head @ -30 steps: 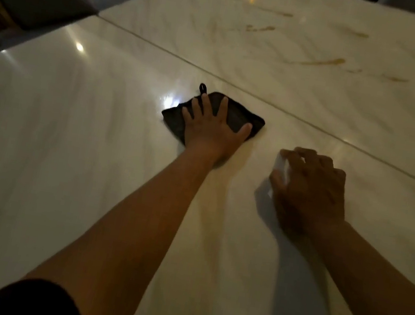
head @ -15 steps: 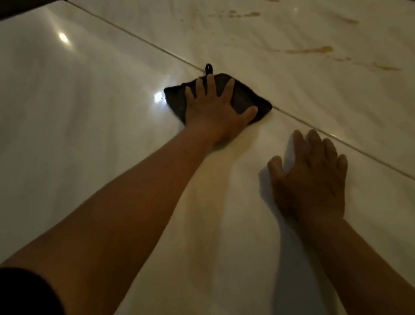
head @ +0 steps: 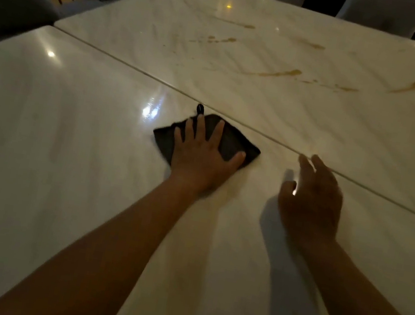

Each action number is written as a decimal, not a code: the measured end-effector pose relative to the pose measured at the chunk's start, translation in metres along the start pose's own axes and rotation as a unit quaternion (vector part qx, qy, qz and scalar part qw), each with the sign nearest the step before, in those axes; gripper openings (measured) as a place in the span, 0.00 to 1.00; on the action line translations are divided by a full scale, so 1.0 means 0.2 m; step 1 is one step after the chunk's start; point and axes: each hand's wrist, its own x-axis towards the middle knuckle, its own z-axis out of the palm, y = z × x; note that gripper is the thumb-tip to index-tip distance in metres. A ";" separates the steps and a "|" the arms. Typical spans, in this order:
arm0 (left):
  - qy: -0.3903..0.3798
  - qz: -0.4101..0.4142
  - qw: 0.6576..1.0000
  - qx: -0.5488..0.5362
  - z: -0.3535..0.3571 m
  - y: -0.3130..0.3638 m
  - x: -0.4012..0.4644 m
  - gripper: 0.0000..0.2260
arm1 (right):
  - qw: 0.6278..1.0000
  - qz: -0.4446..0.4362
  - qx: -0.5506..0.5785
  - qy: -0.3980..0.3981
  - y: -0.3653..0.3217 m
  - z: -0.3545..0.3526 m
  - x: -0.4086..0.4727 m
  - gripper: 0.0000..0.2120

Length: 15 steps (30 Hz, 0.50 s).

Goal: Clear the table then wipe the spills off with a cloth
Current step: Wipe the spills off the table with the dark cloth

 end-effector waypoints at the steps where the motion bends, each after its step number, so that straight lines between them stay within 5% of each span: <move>1: -0.008 -0.005 1.000 0.001 -0.01 0.01 0.07 0.42 | 1.000 0.000 -0.024 -0.012 0.07 -0.03 -0.03 0.27; 6: -0.011 -0.027 1.000 0.011 0.01 0.07 0.16 0.42 | 0.996 -0.042 -0.074 -0.021 0.26 -0.06 -0.11 0.28; 11: 0.001 0.083 0.997 -0.009 0.06 0.19 -0.29 0.41 | 0.997 -0.047 -0.068 0.011 0.29 -0.01 -0.11 0.29; 15: -0.008 0.090 0.996 0.009 0.06 0.20 -0.26 0.42 | 0.999 -0.005 0.022 0.032 0.29 -0.05 -0.10 0.30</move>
